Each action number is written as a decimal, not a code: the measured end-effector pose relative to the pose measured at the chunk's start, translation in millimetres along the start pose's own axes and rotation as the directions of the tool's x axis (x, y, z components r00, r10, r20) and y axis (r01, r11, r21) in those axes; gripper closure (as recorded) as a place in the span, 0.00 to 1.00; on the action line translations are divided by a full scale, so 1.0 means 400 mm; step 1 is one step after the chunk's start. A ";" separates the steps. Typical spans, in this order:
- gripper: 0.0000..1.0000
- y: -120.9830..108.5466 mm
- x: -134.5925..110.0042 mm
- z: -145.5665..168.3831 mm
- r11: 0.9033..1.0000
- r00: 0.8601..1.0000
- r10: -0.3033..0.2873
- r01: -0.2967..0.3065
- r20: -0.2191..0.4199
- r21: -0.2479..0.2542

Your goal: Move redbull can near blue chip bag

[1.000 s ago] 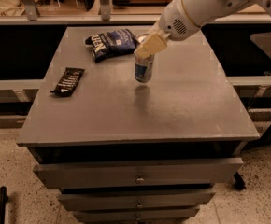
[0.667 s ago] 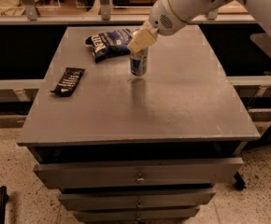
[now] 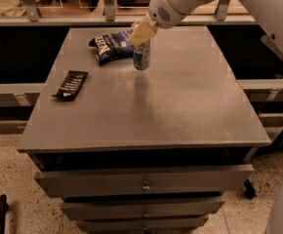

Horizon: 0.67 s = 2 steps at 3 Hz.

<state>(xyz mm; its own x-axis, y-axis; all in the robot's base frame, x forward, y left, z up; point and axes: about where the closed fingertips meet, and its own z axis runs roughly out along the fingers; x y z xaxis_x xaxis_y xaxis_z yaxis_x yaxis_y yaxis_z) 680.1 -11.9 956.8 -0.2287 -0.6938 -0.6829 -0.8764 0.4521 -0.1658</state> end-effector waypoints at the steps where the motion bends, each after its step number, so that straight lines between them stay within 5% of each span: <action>1: 1.00 -0.003 -0.015 -0.001 1.000 1.000 0.008 -0.008 0.027 0.002; 2: 1.00 -0.034 -0.050 0.007 0.999 0.997 0.048 -0.048 0.068 0.003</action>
Offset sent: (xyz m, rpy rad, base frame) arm 0.0422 0.0099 0.0375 0.1591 -0.0215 -0.0721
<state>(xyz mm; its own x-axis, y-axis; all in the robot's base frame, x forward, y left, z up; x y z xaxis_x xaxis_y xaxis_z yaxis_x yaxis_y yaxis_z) 697.7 -2.8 970.8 -0.2412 -0.6314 -0.7370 -0.8629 0.4871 -0.1349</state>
